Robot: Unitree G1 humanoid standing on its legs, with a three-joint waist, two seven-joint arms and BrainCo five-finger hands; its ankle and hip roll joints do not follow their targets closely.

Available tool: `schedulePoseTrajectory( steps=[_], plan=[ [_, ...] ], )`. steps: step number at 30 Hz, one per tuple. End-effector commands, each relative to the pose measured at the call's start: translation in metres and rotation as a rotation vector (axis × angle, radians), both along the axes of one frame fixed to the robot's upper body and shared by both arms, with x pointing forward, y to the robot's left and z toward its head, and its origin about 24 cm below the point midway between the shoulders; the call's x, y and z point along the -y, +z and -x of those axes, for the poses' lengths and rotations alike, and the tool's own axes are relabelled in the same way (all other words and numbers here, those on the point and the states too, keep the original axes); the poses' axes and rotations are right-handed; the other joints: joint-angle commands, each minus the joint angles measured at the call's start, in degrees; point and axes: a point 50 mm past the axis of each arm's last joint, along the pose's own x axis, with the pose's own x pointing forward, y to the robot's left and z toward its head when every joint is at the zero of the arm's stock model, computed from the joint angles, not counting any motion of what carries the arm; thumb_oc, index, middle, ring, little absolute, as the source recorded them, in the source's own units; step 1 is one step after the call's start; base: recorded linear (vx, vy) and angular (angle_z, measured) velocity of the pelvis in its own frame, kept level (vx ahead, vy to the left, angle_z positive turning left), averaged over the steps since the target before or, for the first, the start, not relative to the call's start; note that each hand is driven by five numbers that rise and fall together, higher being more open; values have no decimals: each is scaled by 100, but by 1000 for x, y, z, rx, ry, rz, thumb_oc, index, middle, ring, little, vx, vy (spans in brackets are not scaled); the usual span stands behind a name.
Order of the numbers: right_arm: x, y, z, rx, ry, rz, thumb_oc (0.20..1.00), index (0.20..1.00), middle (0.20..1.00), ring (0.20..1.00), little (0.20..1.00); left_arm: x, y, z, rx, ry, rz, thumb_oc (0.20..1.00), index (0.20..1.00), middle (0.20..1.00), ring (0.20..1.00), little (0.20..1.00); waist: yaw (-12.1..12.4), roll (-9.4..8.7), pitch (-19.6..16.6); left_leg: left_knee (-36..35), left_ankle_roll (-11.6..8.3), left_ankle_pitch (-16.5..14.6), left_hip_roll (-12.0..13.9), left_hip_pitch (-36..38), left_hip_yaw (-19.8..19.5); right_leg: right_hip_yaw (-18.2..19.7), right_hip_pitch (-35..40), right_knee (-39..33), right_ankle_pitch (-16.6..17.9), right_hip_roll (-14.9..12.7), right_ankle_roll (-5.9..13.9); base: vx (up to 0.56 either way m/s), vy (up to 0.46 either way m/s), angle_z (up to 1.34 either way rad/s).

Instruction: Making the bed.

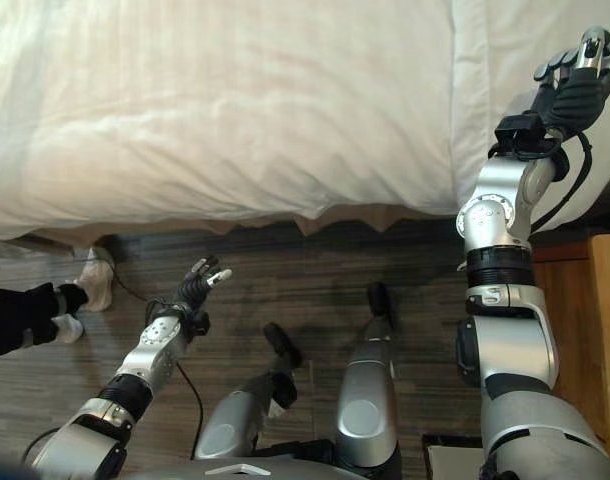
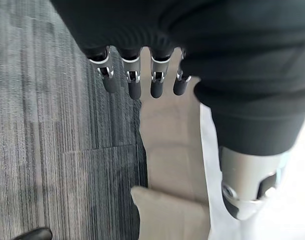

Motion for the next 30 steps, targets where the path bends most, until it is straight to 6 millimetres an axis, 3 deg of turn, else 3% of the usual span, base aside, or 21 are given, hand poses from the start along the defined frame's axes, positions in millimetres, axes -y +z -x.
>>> schedulePoseTrajectory(
  steps=[1,2,3,7,8,11,12,16,20,21,22,23,24,26,28,29,30],
  plan=[
    [7,5,-7,-86,-3,63,200,200,200,200,200,-11,27,-12,129,12,14,1000,1000,1000,1000,1000,4,108,60,351,-765,-341,612,485,-46,-22,-499,182,86,-57,89,0,0,0],
    [7,5,-7,-86,-2,64,200,200,200,200,200,-11,27,-12,129,12,14,1000,1000,1000,1000,1000,6,110,59,350,-762,-340,608,481,-45,-17,-509,190,88,-59,91,-39,45,-4],
    [6,-10,-10,-148,12,68,200,200,200,200,200,-11,27,-13,130,15,16,1000,1000,1000,1000,1000,-18,151,60,341,-753,-340,582,454,-25,-2,-561,199,100,-73,97,-12,19,-9],
    [7,-9,-10,-148,13,68,200,200,200,200,200,-11,28,-13,130,15,16,1000,1000,1000,1000,1000,-14,149,60,341,-752,-340,580,453,-21,3,-566,205,98,-74,98,-11,26,-4],
    [5,-121,-3,-489,91,-10,200,200,200,200,200,-8,36,-26,149,30,24,1000,1000,1000,1000,1000,-206,177,60,322,-720,-388,499,394,-16,52,-683,196,137,-115,134,-37,99,1],
    [-2,-199,28,-653,126,-121,200,200,200,200,200,-8,31,-26,127,69,50,1000,1000,1000,1000,1000,-344,41,60,322,-688,-449,461,432,-26,46,-682,222,120,-139,149,-11,76,1],
    [2,-240,58,-779,108,-168,200,200,200,200,200,-11,27,-24,111,96,65,1000,1000,1000,1000,1000,-446,-90,60,343,-664,-539,452,530,-14,43,-605,247,70,-143,164,26,82,-6],
    [5,-292,110,-1031,115,-103,200,200,200,200,200,-19,15,-14,68,135,84,1000,1000,1000,1000,1000,-581,-494,-60,455,-594,-694,441,735,54,27,-410,268,91,-154,163,27,44,-8],
    [-14,-319,142,-1183,209,26,200,200,200,200,200,-21,4,-3,37,147,74,1000,1000,1000,1000,1000,-667,-993,-407,594,-506,-923,437,1013,125,-26,-95,244,97,-122,208,73,48,-13],
    [-15,-319,142,-1185,209,25,467,467,467,467,467,-21,4,-2,35,147,74,1000,1000,1000,1000,1000,-665,-1001,-410,595,-504,-925,434,1020,128,-23,-88,241,97,-125,209,48,51,-10],
    [-22,-324,148,-1216,248,73,1000,1000,1000,1000,1000,-21,2,1,30,148,68,1000,1000,1000,1000,1000,-691,-1154,-514,633,-471,-987,430,1100,135,-33,-16,246,109,-106,233,62,13,-22],
    [-40,-330,153,-1234,330,137,1000,1000,1000,1000,1000,-21,0,4,22,146,53,1000,1000,1000,1000,1000,-710,-1437,-708,683,-392,-1086,401,1228,129,-25,95,275,154,-87,264,61,14,-25],
    [-41,-330,154,-1235,331,136,1000,1000,1000,1000,1000,-22,-1,5,21,146,52,1000,1000,1000,1000,1000,-708,-1447,-711,682,-390,-1087,395,1235,132,-21,101,274,154,-91,266,29,41,-24],
    [-57,-329,157,-1250,407,291,1000,1000,1000,1000,1000,-21,-4,11,9,131,28,1000,1000,1000,1000,1000,-707,-1698,-832,644,-335,-1100,383,1348,109,-41,169,344,246,-103,351,-41,17,-12],
    [-77,-319,151,-1248,479,602,1000,1000,1000,1000,1000,-19,-4,13,10,129,26,1000,1000,1000,1000,1000,-666,-1940,-897,477,-300,-1008,382,1422,-4,-54,181,587,392,-85,428,-114,-30,10],
    [-100,-308,145,-1180,549,803,1000,1000,1000,1000,1000,-19,-9,23,-1,105,25,1000,1000,1000,1000,1000,-637,-2098,-878,229,-291,-909,453,1510,-48,-45,103,998,635,82,448,-149,12,35],
    [-116,-303,141,-1135,589,883,1000,1000,1000,1000,1000,-12,-12,26,-13,80,11,1000,1000,1000,1000,1000,-628,-2134,-876,124,-298,-836,529,1525,-77,-58,69,1137,635,182,448,-155,18,38]
  ],
)
